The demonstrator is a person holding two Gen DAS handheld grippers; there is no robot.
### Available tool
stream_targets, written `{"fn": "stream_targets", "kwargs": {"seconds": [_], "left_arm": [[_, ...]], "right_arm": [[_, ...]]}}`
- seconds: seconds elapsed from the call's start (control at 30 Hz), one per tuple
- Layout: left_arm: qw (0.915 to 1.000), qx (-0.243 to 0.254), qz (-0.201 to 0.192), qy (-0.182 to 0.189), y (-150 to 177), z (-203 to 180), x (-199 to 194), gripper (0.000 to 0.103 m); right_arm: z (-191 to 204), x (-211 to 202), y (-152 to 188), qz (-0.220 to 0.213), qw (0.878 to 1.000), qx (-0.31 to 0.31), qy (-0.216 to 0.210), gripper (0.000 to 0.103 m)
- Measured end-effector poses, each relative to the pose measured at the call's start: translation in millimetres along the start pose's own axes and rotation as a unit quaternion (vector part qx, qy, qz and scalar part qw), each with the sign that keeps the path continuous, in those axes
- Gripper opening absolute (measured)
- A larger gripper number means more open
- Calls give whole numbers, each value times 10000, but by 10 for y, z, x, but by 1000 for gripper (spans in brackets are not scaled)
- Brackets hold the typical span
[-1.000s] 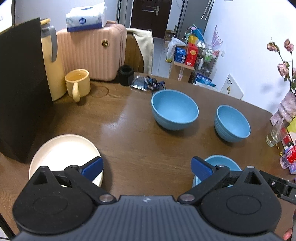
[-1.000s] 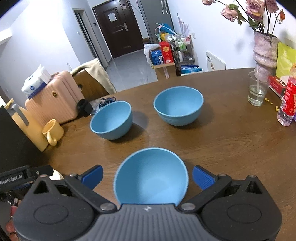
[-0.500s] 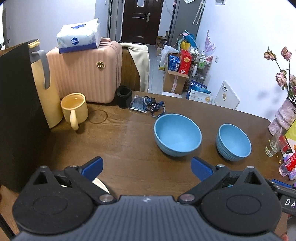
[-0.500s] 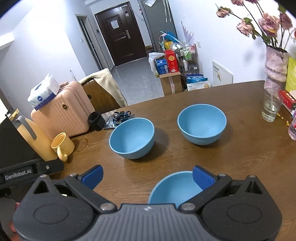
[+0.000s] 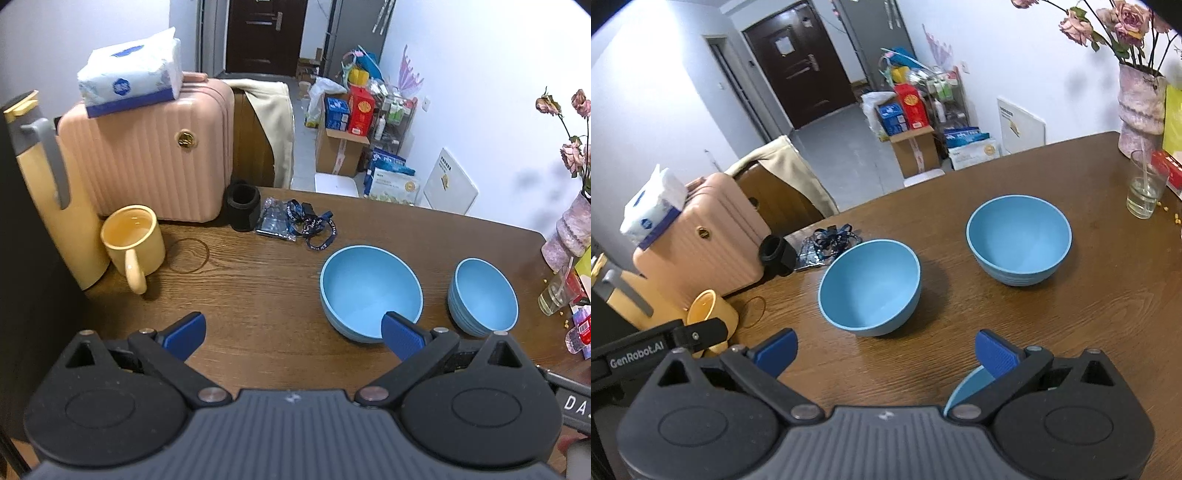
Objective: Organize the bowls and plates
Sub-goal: 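Move both grippers to the rim of another blue bowl, then close both grippers on the rim of that blue bowl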
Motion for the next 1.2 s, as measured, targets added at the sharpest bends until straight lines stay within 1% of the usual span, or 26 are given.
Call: {"fn": "stream_targets", "kwargs": {"seconds": [0.13, 0.2, 0.33, 0.47, 0.73, 0.87, 0.97, 1.2], "left_arm": [[9999, 120, 71, 22, -134, 10, 180, 103], [9998, 180, 106, 30, -193, 10, 279, 103], [9994, 281, 202, 55, -298, 7, 492, 103], [9984, 422, 357, 111, -373, -30, 743, 103], [9964, 558, 624, 147, -461, -78, 1207, 103], [9947, 691, 748, 155, -471, -133, 1429, 103], [9933, 797, 831, 124, -478, -179, 1586, 103], [9897, 1018, 994, 151, -502, -293, 1900, 102]], "right_arm": [[80, 159, -52, 100, 9998, 90, 111, 99], [120, 252, -75, 176, 9996, 139, 147, 95], [155, 423, -114, 278, 9989, 261, 265, 93], [148, 621, -138, 391, 9973, 462, 412, 87], [82, 1006, -169, 540, 9923, 933, 613, 85], [38, 1182, -170, 645, 9882, 1124, 816, 78], [-11, 1310, -169, 696, 9845, 1271, 988, 77], [-48, 1577, -180, 783, 9790, 1421, 1231, 63]]}}
Point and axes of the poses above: each gripper's, at about its wrist camera, not at the fingertips, and x roughly the way its jaws point, z to its left, y to its underside, the point moved 3 cm from there along x, roughly the way its jaws point
